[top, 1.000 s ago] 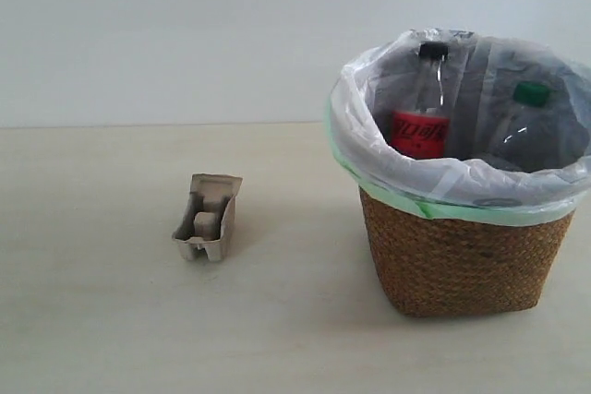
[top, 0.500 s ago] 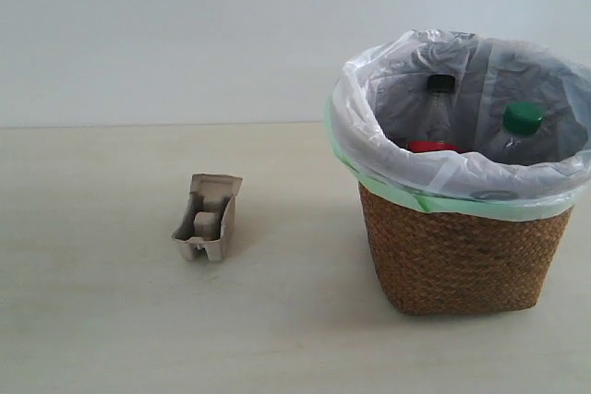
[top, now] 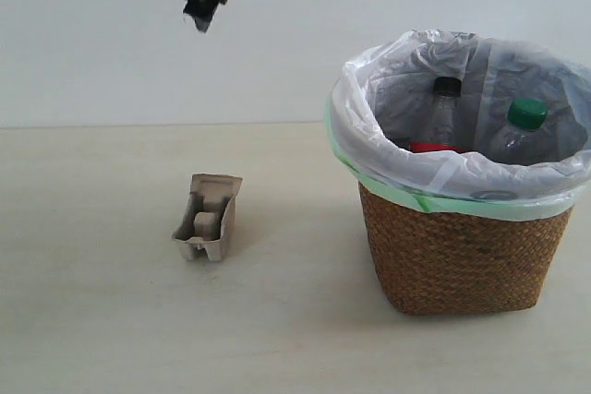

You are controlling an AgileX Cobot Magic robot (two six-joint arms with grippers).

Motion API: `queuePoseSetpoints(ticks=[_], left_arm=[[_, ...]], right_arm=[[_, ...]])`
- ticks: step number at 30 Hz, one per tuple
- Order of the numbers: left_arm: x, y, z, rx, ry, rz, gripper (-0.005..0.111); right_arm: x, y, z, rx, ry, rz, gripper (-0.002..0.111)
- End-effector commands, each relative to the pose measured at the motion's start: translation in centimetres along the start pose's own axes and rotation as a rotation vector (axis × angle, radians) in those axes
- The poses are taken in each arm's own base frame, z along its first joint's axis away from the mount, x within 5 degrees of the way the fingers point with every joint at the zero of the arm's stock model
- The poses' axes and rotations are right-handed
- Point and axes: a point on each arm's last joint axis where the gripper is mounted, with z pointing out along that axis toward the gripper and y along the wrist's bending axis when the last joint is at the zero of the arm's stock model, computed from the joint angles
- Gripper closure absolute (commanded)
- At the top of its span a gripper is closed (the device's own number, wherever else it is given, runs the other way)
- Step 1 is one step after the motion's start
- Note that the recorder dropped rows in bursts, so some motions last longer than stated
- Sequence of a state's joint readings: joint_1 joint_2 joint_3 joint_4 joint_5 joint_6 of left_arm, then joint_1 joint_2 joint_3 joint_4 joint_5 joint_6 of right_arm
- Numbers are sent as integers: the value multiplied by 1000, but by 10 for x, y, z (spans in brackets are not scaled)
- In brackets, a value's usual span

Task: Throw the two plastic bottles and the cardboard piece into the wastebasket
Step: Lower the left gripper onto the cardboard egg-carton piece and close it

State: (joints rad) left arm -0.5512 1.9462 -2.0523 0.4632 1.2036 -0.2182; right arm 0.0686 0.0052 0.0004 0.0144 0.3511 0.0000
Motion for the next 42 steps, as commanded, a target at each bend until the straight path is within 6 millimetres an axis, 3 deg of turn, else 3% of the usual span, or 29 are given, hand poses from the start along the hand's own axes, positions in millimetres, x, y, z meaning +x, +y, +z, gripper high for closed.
queuePoseSetpoints(ticks=[1,6,8,14,26,33,35,38,39,40,41,42], left_arm=[[13,-9,52,141,163,-21,27],[29,-28,102,298,300,-71,45],[35,-32,119,270,332,-49,41],[48,-41,152,225,396,8,12],[67,-64,183,337,480,58,12],[109,-75,223,268,629,126,12],[115,-74,229,245,645,161,23],[114,-73,229,237,642,179,55],[114,-73,229,236,642,181,71],[114,-72,228,233,639,182,94],[114,-72,228,233,638,189,102],[113,-71,227,233,637,189,102]], right_arm=[[-1,0,0,5,-14,0,108],[-1,0,0,5,-14,0,108],[-1,0,0,5,-14,0,108],[-1,0,0,5,-14,0,108],[-1,0,0,5,-14,0,108],[-1,0,0,5,-14,0,108],[-1,0,0,5,-14,0,108],[-1,0,0,5,-14,0,108],[-1,0,0,5,-14,0,108],[-1,0,0,5,-14,0,108],[-1,0,0,5,-14,0,108],[-1,0,0,5,-14,0,108]])
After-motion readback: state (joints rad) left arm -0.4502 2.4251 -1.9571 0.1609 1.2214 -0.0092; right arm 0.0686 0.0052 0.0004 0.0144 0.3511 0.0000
